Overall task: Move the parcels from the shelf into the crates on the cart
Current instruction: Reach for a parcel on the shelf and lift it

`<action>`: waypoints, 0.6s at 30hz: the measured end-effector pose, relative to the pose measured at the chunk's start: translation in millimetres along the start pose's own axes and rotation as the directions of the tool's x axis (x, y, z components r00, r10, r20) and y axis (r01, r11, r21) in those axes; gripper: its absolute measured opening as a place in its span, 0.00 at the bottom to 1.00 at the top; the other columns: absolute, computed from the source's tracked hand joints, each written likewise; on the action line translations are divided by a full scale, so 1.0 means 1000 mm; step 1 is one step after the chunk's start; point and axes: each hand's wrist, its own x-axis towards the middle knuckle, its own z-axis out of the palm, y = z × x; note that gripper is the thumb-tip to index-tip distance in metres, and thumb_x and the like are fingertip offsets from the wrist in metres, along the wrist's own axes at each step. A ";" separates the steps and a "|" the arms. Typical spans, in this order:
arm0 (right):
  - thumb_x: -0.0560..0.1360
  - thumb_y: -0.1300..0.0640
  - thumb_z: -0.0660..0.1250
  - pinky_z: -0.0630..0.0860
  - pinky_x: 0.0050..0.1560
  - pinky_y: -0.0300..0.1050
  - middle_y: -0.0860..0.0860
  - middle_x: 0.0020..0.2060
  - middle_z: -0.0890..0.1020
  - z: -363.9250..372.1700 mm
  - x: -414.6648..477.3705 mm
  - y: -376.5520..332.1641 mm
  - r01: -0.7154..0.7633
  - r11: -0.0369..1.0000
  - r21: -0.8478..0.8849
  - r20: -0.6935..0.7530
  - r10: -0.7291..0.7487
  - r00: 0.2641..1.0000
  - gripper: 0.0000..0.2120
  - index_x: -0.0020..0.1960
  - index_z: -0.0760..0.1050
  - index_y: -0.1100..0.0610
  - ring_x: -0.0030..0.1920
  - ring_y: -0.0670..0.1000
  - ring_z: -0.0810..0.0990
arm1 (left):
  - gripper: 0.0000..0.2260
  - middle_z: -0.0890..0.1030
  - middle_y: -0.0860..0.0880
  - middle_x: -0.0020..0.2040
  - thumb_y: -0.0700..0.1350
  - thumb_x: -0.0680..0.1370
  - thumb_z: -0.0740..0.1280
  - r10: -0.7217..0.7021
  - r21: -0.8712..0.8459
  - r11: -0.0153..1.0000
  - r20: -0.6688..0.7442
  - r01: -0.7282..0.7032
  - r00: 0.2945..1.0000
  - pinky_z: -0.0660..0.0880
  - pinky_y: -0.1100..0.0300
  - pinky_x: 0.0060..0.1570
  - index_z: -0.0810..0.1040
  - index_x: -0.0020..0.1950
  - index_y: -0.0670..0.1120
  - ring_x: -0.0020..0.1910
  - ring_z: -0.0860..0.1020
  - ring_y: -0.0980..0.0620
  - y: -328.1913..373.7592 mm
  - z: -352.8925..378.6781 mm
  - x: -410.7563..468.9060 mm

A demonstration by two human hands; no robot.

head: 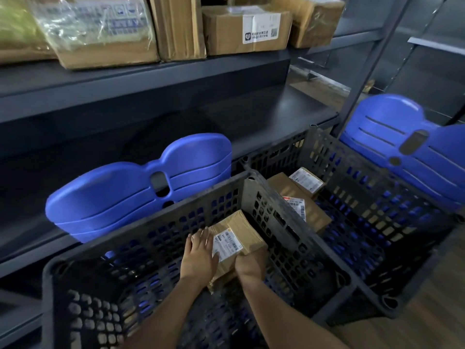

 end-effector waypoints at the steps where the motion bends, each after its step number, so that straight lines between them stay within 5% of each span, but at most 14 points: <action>1: 0.79 0.58 0.62 0.56 0.75 0.52 0.61 0.77 0.55 -0.007 -0.003 -0.001 0.051 0.993 -0.108 -0.007 -0.052 0.999 0.33 0.77 0.50 0.65 0.76 0.59 0.55 | 0.30 0.46 0.44 0.80 0.56 0.83 0.46 0.008 -0.006 1.000 0.029 -0.007 1.000 0.39 0.47 0.75 0.44 0.79 0.43 0.79 0.44 0.44 0.001 -0.003 -0.005; 3: 0.81 0.53 0.58 0.46 0.77 0.51 0.58 0.78 0.45 -0.018 -0.003 -0.002 0.206 0.927 -0.314 0.088 -0.187 0.978 0.34 0.78 0.43 0.62 0.78 0.58 0.45 | 0.31 0.44 0.43 0.80 0.58 0.83 0.46 0.022 -0.020 1.000 0.092 -0.020 0.996 0.38 0.47 0.75 0.42 0.79 0.41 0.78 0.42 0.43 0.002 0.000 -0.012; 6: 0.82 0.50 0.55 0.45 0.77 0.53 0.56 0.78 0.42 -0.026 0.007 -0.009 0.363 0.771 -0.523 0.282 -0.245 0.928 0.34 0.79 0.41 0.58 0.78 0.56 0.41 | 0.31 0.40 0.43 0.79 0.57 0.83 0.45 0.032 -0.058 0.998 0.174 -0.022 0.984 0.36 0.51 0.75 0.38 0.78 0.40 0.78 0.38 0.44 0.003 0.004 -0.018; 12: 0.82 0.48 0.54 0.48 0.76 0.57 0.56 0.78 0.42 -0.019 0.023 0.001 0.496 0.630 -0.598 0.402 -0.300 0.865 0.33 0.79 0.42 0.59 0.78 0.56 0.40 | 0.32 0.34 0.42 0.78 0.58 0.83 0.44 0.005 -0.148 0.988 0.242 0.032 0.970 0.38 0.53 0.75 0.36 0.77 0.39 0.76 0.33 0.43 0.006 0.019 -0.012; 18: 0.82 0.48 0.52 0.45 0.76 0.56 0.59 0.78 0.41 -0.012 0.025 0.006 0.493 0.590 -0.640 0.393 -0.300 0.869 0.33 0.78 0.42 0.61 0.78 0.57 0.39 | 0.32 0.33 0.39 0.77 0.57 0.83 0.43 -0.021 -0.031 0.999 0.241 0.029 0.970 0.37 0.50 0.75 0.34 0.76 0.37 0.76 0.33 0.40 0.014 0.026 -0.009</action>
